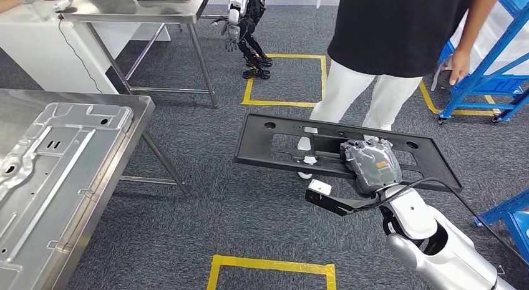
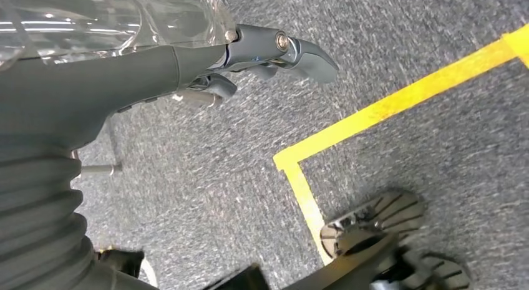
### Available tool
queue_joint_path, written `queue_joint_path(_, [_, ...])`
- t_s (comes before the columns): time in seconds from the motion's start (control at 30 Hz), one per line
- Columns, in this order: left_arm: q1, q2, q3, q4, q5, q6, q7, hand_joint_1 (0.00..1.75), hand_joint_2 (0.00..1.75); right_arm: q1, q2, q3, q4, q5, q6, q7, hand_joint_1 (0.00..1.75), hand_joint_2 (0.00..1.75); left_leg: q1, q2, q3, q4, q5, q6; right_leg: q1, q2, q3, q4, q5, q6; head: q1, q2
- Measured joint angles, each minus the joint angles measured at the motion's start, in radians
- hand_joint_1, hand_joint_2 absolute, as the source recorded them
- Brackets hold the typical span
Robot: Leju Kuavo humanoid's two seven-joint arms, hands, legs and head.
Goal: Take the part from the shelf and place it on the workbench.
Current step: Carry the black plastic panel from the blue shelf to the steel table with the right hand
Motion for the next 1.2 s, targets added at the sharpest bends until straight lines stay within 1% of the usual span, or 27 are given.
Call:
queue_joint_path(0.07, [-0.003,0.003,0.0,0.0,0.0,0.0,0.0,0.0,1.75,0.001,0.0,0.0,0.0,0.0,0.0,0.0,1.75,1.75,-0.004,0.002,0.012,-0.03,0.003,0.006,0.001,-0.003,-0.003,-0.003,0.002,0.003,0.0,0.0])
queue_joint_path(0.1, [-0.003,0.003,0.0,0.0,0.0,0.0,0.001,0.0,1.75,0.001,-0.001,0.0,0.0,0.0,0.0,0.0,1.75,1.75,-0.001,0.001,0.017,-0.041,0.005,0.006,0.002,-0.005,-0.005,-0.004,0.0,0.006,0.0,0.0])
queue_joint_path(0.17, [-0.003,0.004,0.0,0.0,0.0,0.0,0.0,0.0,1.75,0.0,-0.003,-0.001,0.0,0.0,0.0,0.0,1.75,1.75,0.008,-0.001,0.03,-0.063,0.011,0.007,0.004,-0.003,-0.019,0.027,-0.023,0.012,0.001,0.0])
queue_joint_path(0.2, [-0.004,0.004,0.0,0.0,0.0,0.0,0.0,0.0,1.75,0.0,-0.004,-0.001,0.0,0.0,-0.001,0.0,1.75,1.75,0.013,-0.003,0.037,-0.073,0.014,0.007,0.005,-0.001,-0.042,0.076,-0.05,0.015,0.001,0.0])
queue_joint_path(0.27, [-0.004,0.003,0.0,0.0,0.0,0.0,0.0,0.0,1.75,0.001,-0.004,-0.001,0.001,0.0,-0.001,0.0,1.75,1.75,0.016,-0.005,0.039,-0.074,0.016,0.008,0.002,0.004,-0.116,0.226,-0.111,0.024,0.003,0.0])
queue_joint_path(0.3, [-0.004,0.002,0.0,0.0,0.0,-0.001,0.0,0.0,1.75,0.002,-0.004,-0.001,0.002,0.0,-0.001,-0.001,1.75,1.75,0.018,-0.006,0.039,-0.073,0.015,0.007,0.0,0.005,-0.149,0.288,-0.128,0.028,0.003,0.0])
queue_joint_path(0.33, [-0.003,0.002,0.0,0.0,0.0,-0.001,0.0,0.0,1.75,0.003,-0.004,-0.001,0.003,0.0,-0.001,-0.001,1.75,1.75,0.021,-0.007,0.039,-0.072,0.014,0.006,-0.003,0.005,-0.166,0.313,-0.127,0.033,0.003,0.0])
queue_joint_path(0.37, [-0.003,0.002,0.0,0.0,0.0,-0.001,0.0,0.0,1.75,0.003,-0.004,-0.001,0.004,0.0,-0.001,-0.001,1.75,1.75,0.024,-0.009,0.039,-0.07,0.013,0.004,-0.007,0.004,-0.161,0.293,-0.107,0.038,0.003,0.0])
queue_joint_path(0.4, [-0.003,0.002,0.0,0.0,0.0,-0.001,0.0,0.0,1.75,0.003,-0.004,-0.001,0.004,0.0,-0.001,-0.001,1.75,1.75,0.028,-0.011,0.04,-0.066,0.01,0.0,-0.011,0.004,-0.133,0.233,-0.071,0.044,0.003,0.0])
queue_joint_path(0.47, [-0.004,0.002,0.0,0.0,0.0,-0.001,0.0,0.0,1.75,0.001,-0.004,0.0,0.004,0.0,-0.001,-0.001,1.75,1.75,0.033,-0.015,0.037,-0.048,-0.002,-0.015,-0.02,0.01,-0.056,0.078,-0.005,0.055,0.003,0.0])
queue_joint_path(0.5, [-0.005,0.003,0.0,0.0,0.0,-0.001,0.0,0.0,1.75,0.001,-0.004,0.0,0.005,0.0,-0.001,-0.001,1.75,1.75,0.034,-0.017,0.033,-0.039,-0.007,-0.023,-0.022,0.014,-0.031,0.028,0.011,0.054,0.004,0.0])
queue_joint_path(0.53, [-0.005,0.004,0.0,0.0,0.0,0.0,0.0,0.0,1.75,0.001,-0.004,0.0,0.005,0.0,-0.001,-0.001,1.75,1.75,0.033,-0.018,0.029,-0.033,-0.01,-0.028,-0.022,0.018,-0.02,0.006,0.015,0.051,0.003,0.0])
queue_joint_path(0.6, [-0.003,0.004,0.0,0.0,0.0,0.0,0.0,0.0,1.75,0.001,-0.004,0.0,0.005,0.0,-0.001,-0.001,1.75,1.75,0.034,-0.019,0.024,-0.031,-0.01,-0.034,-0.018,0.018,-0.022,0.005,0.015,0.035,0.003,0.0])
queue_joint_path(0.63, [-0.002,0.004,0.0,0.0,0.0,0.0,0.0,0.0,1.75,0.0,-0.005,0.0,0.005,0.0,-0.002,-0.001,1.75,1.75,0.036,-0.018,0.021,-0.024,-0.017,-0.037,-0.017,0.016,-0.021,0.004,0.017,0.029,0.003,0.0])
queue_joint_path(0.67, [-0.001,0.004,0.0,0.0,0.0,0.0,0.0,0.0,1.75,-0.002,-0.005,-0.001,0.005,0.0,-0.002,-0.001,1.75,1.75,0.038,-0.017,0.011,0.0,-0.034,-0.042,-0.018,0.015,-0.021,0.003,0.018,0.022,0.002,0.0])
queue_joint_path(0.7, [-0.002,0.004,0.0,0.0,0.0,0.0,0.0,0.0,1.75,-0.003,-0.005,-0.001,0.005,0.0,-0.002,-0.001,1.75,1.75,0.04,-0.015,-0.01,0.048,-0.062,-0.047,-0.019,0.012,-0.02,0.001,0.019,0.016,0.002,0.0])
queue_joint_path(0.77, [-0.002,0.003,0.0,0.0,0.0,-0.001,0.0,0.0,1.75,-0.003,-0.005,-0.001,0.005,0.0,-0.002,-0.001,1.75,1.75,0.044,-0.012,-0.078,0.201,-0.133,-0.056,-0.017,0.009,-0.02,0.001,0.018,0.011,0.001,0.0])
queue_joint_path(0.8, [-0.002,0.003,0.0,0.0,0.0,-0.001,0.0,0.0,1.75,-0.002,-0.005,-0.001,0.005,0.0,-0.002,-0.001,1.75,1.75,0.045,-0.012,-0.112,0.271,-0.157,-0.058,-0.016,0.008,-0.02,0.001,0.018,0.01,0.001,0.0])
queue_joint_path(0.83, [-0.001,0.003,0.0,0.0,0.0,-0.001,0.0,0.0,1.75,-0.002,-0.005,-0.001,0.005,0.0,-0.002,-0.001,1.75,1.75,0.045,-0.011,-0.13,0.308,-0.165,-0.058,-0.014,0.008,-0.02,0.001,0.018,0.01,0.0,0.0])
queue_joint_path(0.87, [-0.001,0.003,0.0,0.0,0.0,-0.001,0.0,0.0,1.75,-0.002,-0.005,-0.001,0.005,0.0,-0.002,-0.001,1.75,1.75,0.044,-0.011,-0.128,0.301,-0.152,-0.055,-0.014,0.007,-0.019,0.001,0.018,0.01,0.0,0.0])
queue_joint_path(0.9, [-0.001,0.003,0.0,0.0,0.0,-0.001,0.0,0.0,1.75,-0.002,-0.005,-0.001,0.005,0.0,-0.002,-0.001,1.75,1.75,0.044,-0.011,-0.104,0.25,-0.122,-0.051,-0.013,0.007,-0.018,0.001,0.017,0.01,0.0,0.0])
queue_joint_path(0.97, [-0.003,0.003,0.0,0.0,0.0,-0.001,0.0,0.0,1.75,-0.003,-0.005,-0.001,0.005,0.0,-0.002,-0.001,1.75,1.75,0.038,-0.008,-0.025,0.086,-0.05,-0.04,-0.011,0.007,-0.014,0.001,0.015,0.011,0.0,0.0])
queue_joint_path(1.0, [-0.004,0.003,0.0,0.0,0.0,-0.001,0.0,0.0,1.75,-0.003,-0.005,-0.001,0.005,0.0,-0.002,-0.001,1.75,1.75,0.034,-0.006,0.005,0.023,-0.029,-0.036,-0.011,0.007,-0.013,0.001,0.015,0.013,0.0,0.0])
queue_joint_path(1.03, [-0.006,0.003,0.0,0.0,0.0,-0.001,0.0,0.0,1.75,-0.003,-0.005,-0.001,0.005,0.0,-0.002,-0.001,1.75,1.75,0.03,-0.005,0.021,-0.015,-0.019,-0.033,-0.01,0.007,-0.014,0.0,0.015,0.015,0.001,0.0])
queue_joint_path(1.13, [-0.004,0.003,0.0,0.0,0.0,-0.001,0.0,0.0,1.75,-0.002,-0.006,-0.001,0.005,0.0,-0.002,-0.001,1.75,1.75,0.027,-0.006,0.03,-0.038,-0.014,-0.026,-0.013,0.006,-0.016,-0.003,0.014,0.027,0.001,0.0])
queue_joint_path(1.17, [-0.004,0.003,0.0,0.0,0.0,-0.001,0.0,0.0,1.75,-0.002,-0.006,-0.001,0.005,0.0,-0.002,-0.001,1.75,1.75,0.029,-0.006,0.034,-0.045,-0.01,-0.022,-0.013,0.006,-0.022,0.009,0.003,0.03,0.002,0.0])
queue_joint_path(1.2, [-0.004,0.003,0.0,0.0,0.0,0.0,0.0,0.0,1.75,-0.002,-0.007,-0.002,0.005,0.0,-0.002,-0.002,1.75,1.75,0.031,-0.006,0.039,-0.051,-0.005,-0.017,-0.012,0.006,-0.037,0.046,-0.022,0.032,0.002,0.0])
